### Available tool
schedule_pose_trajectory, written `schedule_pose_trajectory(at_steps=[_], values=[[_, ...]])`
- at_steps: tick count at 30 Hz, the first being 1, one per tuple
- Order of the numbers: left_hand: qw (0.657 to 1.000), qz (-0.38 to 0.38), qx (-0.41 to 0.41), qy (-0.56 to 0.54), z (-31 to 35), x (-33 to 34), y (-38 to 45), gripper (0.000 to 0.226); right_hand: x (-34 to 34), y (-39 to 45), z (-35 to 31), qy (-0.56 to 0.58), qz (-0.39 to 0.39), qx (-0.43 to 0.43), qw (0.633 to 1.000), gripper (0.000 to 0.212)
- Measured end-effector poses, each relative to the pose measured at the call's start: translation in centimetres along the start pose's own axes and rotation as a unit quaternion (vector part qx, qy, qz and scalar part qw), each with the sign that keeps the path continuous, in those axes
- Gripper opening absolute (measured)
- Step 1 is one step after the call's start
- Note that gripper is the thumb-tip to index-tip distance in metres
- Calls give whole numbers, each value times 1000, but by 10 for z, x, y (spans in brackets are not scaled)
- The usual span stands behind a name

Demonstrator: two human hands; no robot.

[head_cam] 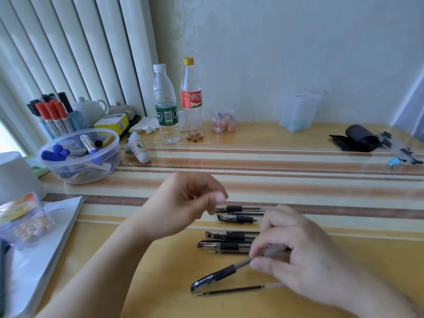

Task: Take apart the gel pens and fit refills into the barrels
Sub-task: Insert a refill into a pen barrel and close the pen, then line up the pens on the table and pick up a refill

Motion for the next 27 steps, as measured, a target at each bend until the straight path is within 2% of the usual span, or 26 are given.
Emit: schedule_pose_trajectory(at_steps=[2, 3, 7, 11, 16, 20, 27], values=[[993, -47, 7, 109, -2, 11, 0, 6, 12, 0, -3, -16, -24, -6, 1000, 25], [984, -76, 12, 161, -2, 16, -1, 3, 16, 0, -3, -28, -34, -12, 999, 25], [946, -150, 12, 287, -3, 31, -5, 9, 19, 0, -1, -57, -59, -11, 997, 33], [941, -157, 10, 300, -2, 33, -7, 14, 10, -1, 2, -64, -43, 16, 997, 28], [933, -172, 8, 316, -2, 35, -8, 20, 7, 1, 6, -101, -25, 49, 993, 12], [923, -170, 4, 346, -3, 33, -8, 22, 4, 1, 7, -145, -40, 75, 986, 15], [919, -171, -8, 356, -1, 34, -9, 23, 7, 2, 3, -141, -40, 78, 986, 17]])
Point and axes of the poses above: each hand's wrist, its own y-axis towards the middle knuckle, its own x-axis out of the palm, z = x × y, the point moved 4 cm from there along y, towards the middle knuckle, and after that the axes turned 1 degree about -z, right-handed, at the moved point
